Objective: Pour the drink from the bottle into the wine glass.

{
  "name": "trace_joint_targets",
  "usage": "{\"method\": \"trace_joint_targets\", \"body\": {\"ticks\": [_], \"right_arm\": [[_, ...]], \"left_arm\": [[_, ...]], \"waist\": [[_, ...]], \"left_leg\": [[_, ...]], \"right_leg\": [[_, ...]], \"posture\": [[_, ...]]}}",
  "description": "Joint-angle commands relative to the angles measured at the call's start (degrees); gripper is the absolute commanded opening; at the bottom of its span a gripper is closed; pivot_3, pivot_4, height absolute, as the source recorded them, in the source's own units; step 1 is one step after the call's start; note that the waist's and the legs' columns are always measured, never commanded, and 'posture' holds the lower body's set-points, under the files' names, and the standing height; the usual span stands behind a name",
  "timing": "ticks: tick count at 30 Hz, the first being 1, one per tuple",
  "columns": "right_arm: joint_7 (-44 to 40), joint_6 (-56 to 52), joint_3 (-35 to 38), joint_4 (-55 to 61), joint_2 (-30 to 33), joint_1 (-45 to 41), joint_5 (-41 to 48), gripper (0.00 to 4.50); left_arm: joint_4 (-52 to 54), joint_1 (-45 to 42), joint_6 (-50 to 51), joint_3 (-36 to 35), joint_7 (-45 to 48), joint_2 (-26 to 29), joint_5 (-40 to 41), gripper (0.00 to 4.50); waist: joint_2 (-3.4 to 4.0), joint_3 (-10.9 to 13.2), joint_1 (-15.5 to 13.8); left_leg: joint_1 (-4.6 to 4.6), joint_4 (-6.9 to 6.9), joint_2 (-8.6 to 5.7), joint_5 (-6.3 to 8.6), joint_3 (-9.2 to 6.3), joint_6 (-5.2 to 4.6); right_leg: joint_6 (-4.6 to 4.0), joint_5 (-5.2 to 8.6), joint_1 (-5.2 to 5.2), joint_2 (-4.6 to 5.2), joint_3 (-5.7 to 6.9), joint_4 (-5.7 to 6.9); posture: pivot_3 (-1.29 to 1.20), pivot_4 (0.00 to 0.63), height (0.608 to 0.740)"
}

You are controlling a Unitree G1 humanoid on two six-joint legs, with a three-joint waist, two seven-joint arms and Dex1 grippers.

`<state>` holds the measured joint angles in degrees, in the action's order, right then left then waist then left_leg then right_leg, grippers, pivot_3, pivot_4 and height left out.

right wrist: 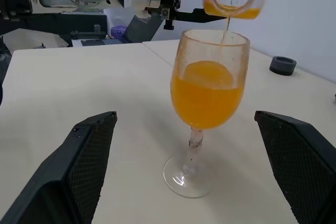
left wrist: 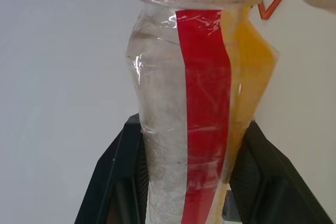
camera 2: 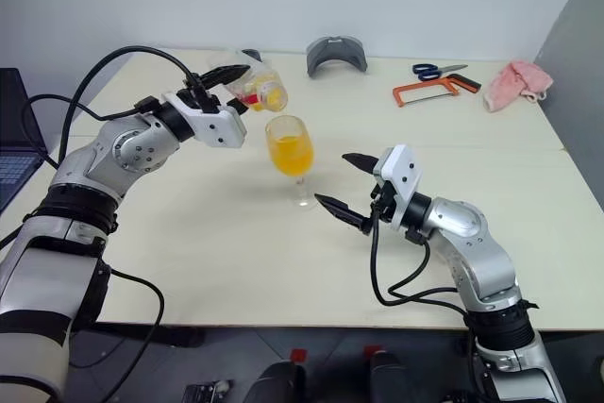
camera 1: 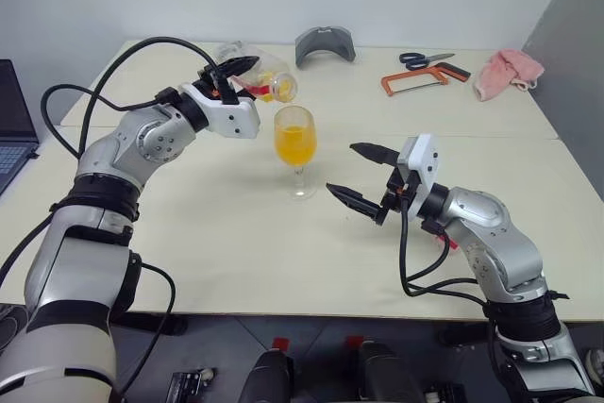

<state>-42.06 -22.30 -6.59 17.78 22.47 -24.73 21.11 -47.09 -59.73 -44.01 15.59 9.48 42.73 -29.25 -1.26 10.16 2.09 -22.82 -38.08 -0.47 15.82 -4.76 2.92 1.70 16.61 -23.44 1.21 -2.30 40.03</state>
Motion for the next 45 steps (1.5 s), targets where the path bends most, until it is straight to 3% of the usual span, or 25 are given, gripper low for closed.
{"method": "trace_joint_targets", "body": {"ticks": [1, 7, 10, 14, 18, 26, 35, 43, 45], "right_arm": [[0.3, 1.4, -0.1, 2.8, -0.4, -1.0, 0.0, 4.5], [-0.6, 0.6, -0.9, 3.2, -0.3, -1.4, 0.4, 4.5], [-1.4, -1.2, -2.9, 4.8, 0.5, -2.0, 0.2, 4.5], [-0.4, -6.0, -4.7, 6.9, 0.5, -3.9, 0.9, 4.5], [1.1, -12.7, -6.2, 8.1, -0.6, -7.2, 2.2, 4.5], [2.4, -14.3, -10.3, 5.3, -2.6, -11.9, -1.5, 4.5], [3.0, -13.9, -10.7, 4.2, -4.2, -12.3, -3.2, 4.5], [3.5, -14.5, -10.3, 4.5, -4.3, -11.6, -3.4, 4.5], [3.5, -14.6, -10.3, 4.7, -4.1, -11.2, -3.3, 4.5]], "left_arm": [[6.0, 1.6, 4.3, -4.6, 3.0, -0.5, 6.6, 1.67], [16.6, 8.4, 18.1, -12.0, 8.7, -3.6, 18.6, 1.67], [22.9, 14.4, 31.5, -19.0, 10.5, -6.0, 28.6, 1.67], [29.9, 21.9, 45.5, -26.6, 11.7, -8.3, 39.0, 1.67], [32.8, 27.5, 53.4, -31.8, 12.1, -9.7, 45.3, 1.67], [31.3, 32.1, 56.3, -35.9, 16.5, -11.3, 51.5, 1.67], [25.7, 32.2, 52.9, -35.4, 18.7, -11.5, 50.7, 1.67], [25.7, 32.7, 49.9, -33.9, 19.1, -11.6, 48.7, 4.31], [26.1, 33.1, 49.5, -33.7, 19.1, -11.7, 48.4, 4.48]], "waist": [[0.0, 0.0, 0.0], [0.0, 0.0, 0.4], [0.01, 0.0, 0.8], [0.01, 0.0, 1.6], [-0.02, 0.0, 1.5], [-0.15, -0.1, 0.7], [-0.19, -0.1, 0.8], [-0.19, -0.1, 0.9], [-0.19, -0.1, 0.8]], "left_leg": [[0.0, 0.0, 0.01, 0.0, 0.0, 0.0], [0.01, -0.03, 0.05, 0.0, -0.04, 0.01], [0.01, -0.04, 0.1, 0.0, -0.15, 0.01], [0.04, -0.03, 0.14, 0.0, -0.37, 0.01], [0.04, -0.1, 0.16, -0.03, -0.48, 0.04], [0.04, -0.13, 0.11, -0.06, -0.62, 0.11], [0.04, -0.11, 0.11, -0.01, -0.64, 0.02], [0.04, -0.1, 0.12, 0.0, -0.65, 0.01], [0.04, -0.1, 0.12, 0.0, -0.65, 0.0]], "right_leg": [[0.0, 0.0, 0.0, 0.0, 0.0, 0.0], [0.0, 0.0, 0.0, 0.01, 0.0, 0.05], [0.0, 0.0, 0.0, 0.02, -0.02, 0.09], [0.0, 0.0, 0.0, 0.02, -0.02, 0.1], [-0.01, 0.0, 0.0, 0.02, 0.02, 0.17], [-0.01, 0.0, 0.13, 0.12, 0.1, 0.06], [-0.01, -0.01, 0.12, 0.1, 0.14, 0.05], [-0.01, -0.01, 0.12, 0.11, 0.13, 0.05], [-0.01, -0.01, 0.12, 0.11, 0.13, 0.05]], "posture": [[0.0, 0.15, 0.74], [0.0, 0.15, 0.74], [0.0, 0.15, 0.74], [0.0, 0.15, 0.74], [0.0, 0.15, 0.74], [0.0, 0.15, 0.74], [0.0, 0.15, 0.74], [0.0, 0.15, 0.74], [0.0, 0.15, 0.74]]}}
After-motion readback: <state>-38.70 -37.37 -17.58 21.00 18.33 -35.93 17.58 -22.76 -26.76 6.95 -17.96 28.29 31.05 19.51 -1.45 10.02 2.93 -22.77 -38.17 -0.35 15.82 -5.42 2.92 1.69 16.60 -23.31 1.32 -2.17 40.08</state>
